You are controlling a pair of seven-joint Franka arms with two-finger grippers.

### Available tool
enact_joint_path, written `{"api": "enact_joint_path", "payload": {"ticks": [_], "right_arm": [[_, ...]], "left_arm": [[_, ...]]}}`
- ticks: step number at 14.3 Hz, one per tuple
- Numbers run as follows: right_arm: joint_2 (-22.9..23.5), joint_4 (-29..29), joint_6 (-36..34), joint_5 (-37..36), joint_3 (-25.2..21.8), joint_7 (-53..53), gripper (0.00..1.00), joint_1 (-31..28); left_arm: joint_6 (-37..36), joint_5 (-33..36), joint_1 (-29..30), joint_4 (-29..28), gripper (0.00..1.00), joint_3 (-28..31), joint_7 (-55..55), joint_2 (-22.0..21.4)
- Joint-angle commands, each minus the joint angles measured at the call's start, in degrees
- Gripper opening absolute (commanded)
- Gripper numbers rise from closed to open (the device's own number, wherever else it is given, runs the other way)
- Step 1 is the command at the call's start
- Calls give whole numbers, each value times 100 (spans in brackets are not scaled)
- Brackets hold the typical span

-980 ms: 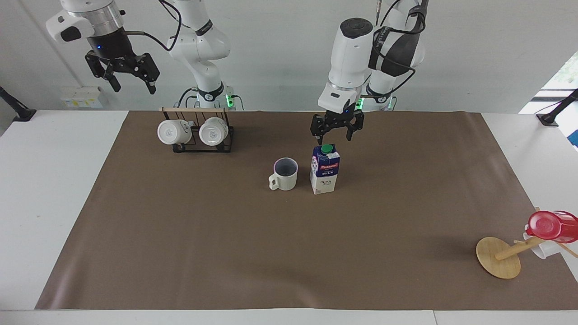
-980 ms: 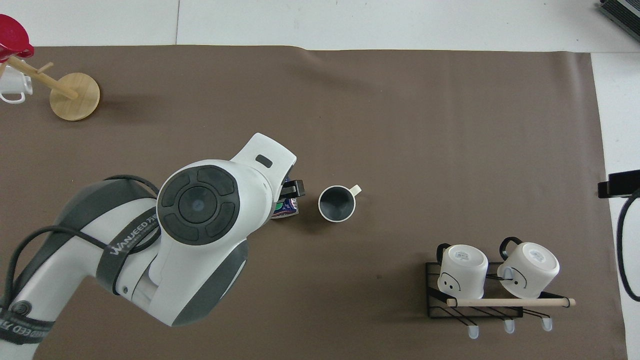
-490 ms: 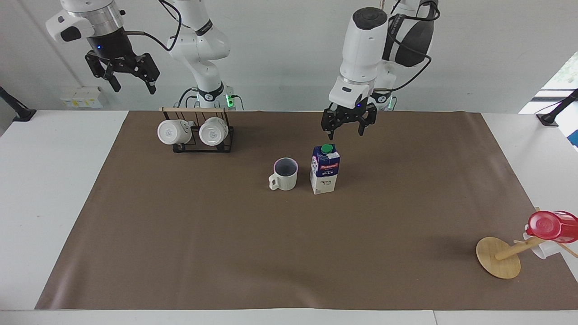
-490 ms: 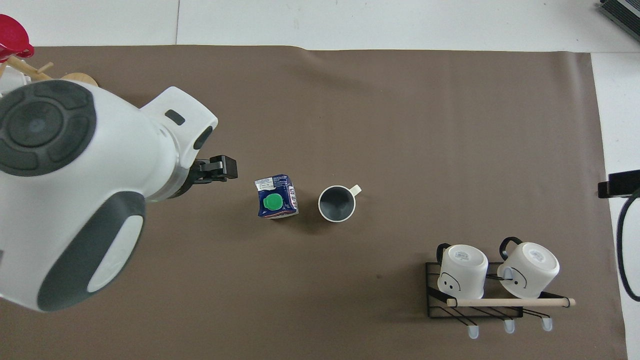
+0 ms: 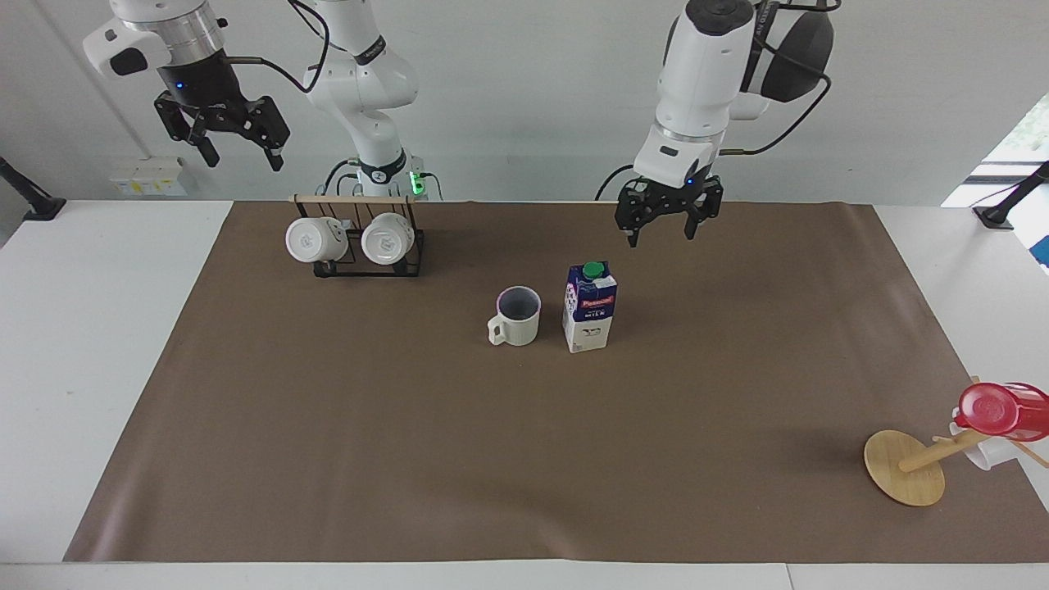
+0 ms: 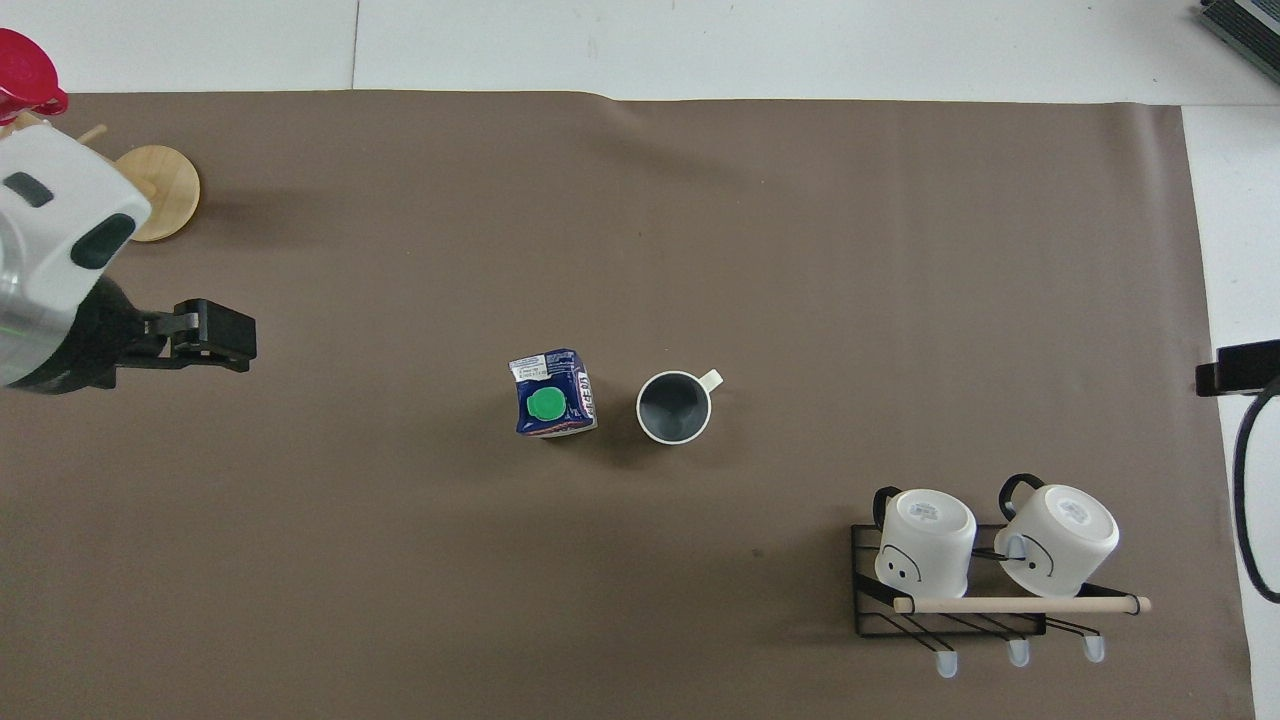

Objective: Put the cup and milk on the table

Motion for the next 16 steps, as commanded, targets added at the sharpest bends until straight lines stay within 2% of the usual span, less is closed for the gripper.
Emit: {"api": "enact_joint_path", "payload": {"ticks": [1,4,8,16], "right_arm": [[-42,4,-98,-8,-1,-163,100,-14],[-42,4,-98,-8,-1,-163,100,-14],[-42,4,-107,-8,-1,-163,100,-14],[-51,4,-107,-8,-1,-163,100,-14]], "left_arm": [[-262,48,358,146,100,-74,642,34],[-157,-14,526,146,100,-30,1049,25],[36,-31,526,120,100,392,1180,-80],[81,-31,579,-328,100,436,1198,-344]]}}
